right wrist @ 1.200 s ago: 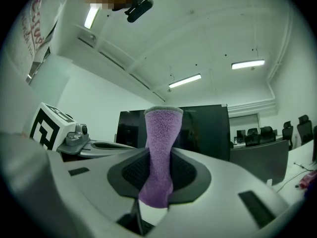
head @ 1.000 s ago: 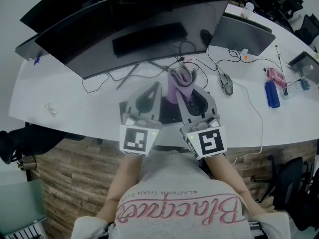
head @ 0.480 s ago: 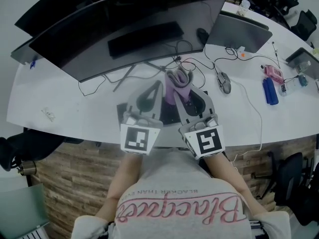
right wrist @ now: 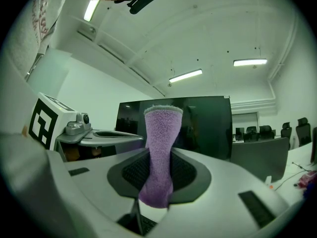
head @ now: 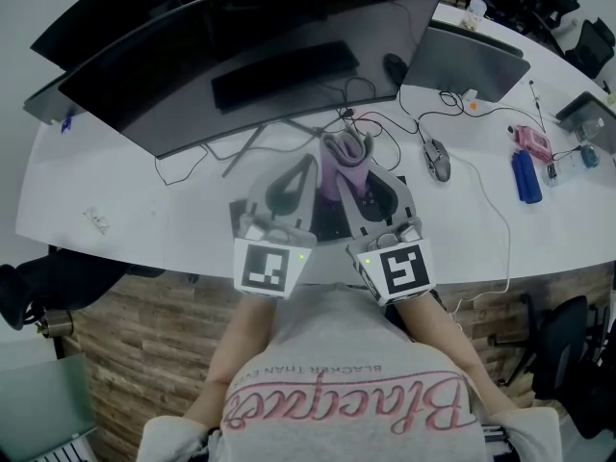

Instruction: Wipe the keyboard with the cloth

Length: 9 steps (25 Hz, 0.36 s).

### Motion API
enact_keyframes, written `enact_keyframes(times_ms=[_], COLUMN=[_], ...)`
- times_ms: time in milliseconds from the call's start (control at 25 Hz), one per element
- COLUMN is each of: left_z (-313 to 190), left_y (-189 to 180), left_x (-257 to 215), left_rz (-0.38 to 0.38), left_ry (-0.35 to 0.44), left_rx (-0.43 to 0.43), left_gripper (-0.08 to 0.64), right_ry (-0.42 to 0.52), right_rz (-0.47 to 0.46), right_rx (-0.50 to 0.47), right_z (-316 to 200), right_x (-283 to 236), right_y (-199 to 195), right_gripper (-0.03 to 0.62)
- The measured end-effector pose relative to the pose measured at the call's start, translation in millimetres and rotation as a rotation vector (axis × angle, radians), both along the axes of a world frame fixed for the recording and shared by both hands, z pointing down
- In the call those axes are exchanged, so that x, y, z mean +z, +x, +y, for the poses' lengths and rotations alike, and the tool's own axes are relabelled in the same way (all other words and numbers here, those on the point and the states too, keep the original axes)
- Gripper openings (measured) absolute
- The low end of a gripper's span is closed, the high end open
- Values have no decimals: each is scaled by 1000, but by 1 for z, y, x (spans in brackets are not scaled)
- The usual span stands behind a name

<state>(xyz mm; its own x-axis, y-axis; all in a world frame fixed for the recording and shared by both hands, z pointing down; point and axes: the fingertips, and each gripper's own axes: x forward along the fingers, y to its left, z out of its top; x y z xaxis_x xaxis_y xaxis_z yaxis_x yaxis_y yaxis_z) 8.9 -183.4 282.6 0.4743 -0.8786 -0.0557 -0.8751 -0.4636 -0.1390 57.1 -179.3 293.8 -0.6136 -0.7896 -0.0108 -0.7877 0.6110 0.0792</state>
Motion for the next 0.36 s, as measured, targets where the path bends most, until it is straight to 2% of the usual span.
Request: enact_keyframes(times_ms=[360], left_z=[1], left_y=[6], left_x=[-1], left_rz=[-8], left_ry=[4], left_rx=[9], left_gripper=[5], right_ry=[0], right_rz=[13], right_rx=[-4], right_z=[1], right_x=[1], right_y=[4], right_gripper=[84])
